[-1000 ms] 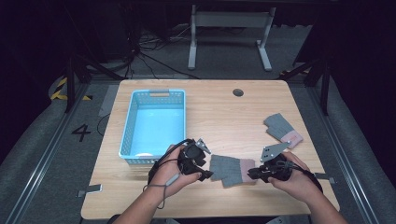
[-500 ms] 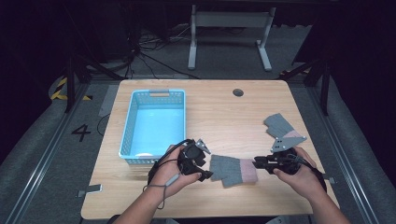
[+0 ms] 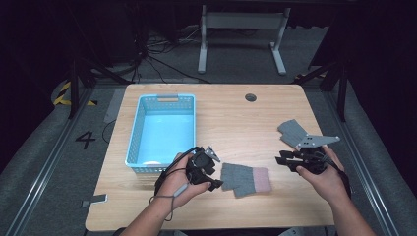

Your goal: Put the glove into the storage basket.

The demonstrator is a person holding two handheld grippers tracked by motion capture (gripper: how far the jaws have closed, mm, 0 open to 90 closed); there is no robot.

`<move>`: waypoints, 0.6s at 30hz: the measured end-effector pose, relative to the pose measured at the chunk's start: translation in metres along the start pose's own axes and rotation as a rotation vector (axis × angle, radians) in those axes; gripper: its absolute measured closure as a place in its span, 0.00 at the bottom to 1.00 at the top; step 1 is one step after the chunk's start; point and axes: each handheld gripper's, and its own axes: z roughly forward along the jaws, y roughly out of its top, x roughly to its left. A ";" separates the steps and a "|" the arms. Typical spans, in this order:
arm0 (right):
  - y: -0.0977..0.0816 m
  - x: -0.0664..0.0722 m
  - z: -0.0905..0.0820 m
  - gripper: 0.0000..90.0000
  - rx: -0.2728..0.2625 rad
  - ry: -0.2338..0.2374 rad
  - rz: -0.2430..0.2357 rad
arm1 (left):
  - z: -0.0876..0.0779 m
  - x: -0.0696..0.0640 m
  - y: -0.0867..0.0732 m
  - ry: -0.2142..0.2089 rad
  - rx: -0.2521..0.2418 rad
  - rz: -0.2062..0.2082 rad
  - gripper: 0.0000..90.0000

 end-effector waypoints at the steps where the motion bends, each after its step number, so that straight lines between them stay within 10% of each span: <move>1: 0.000 -0.004 -0.002 0.73 -0.008 -0.014 0.011 | 0.000 0.000 -0.001 0.005 -0.004 -0.004 0.55; 18: 0.002 -0.074 0.003 0.64 -0.028 -0.224 0.146 | -0.011 0.004 -0.029 0.057 -0.029 -0.071 0.51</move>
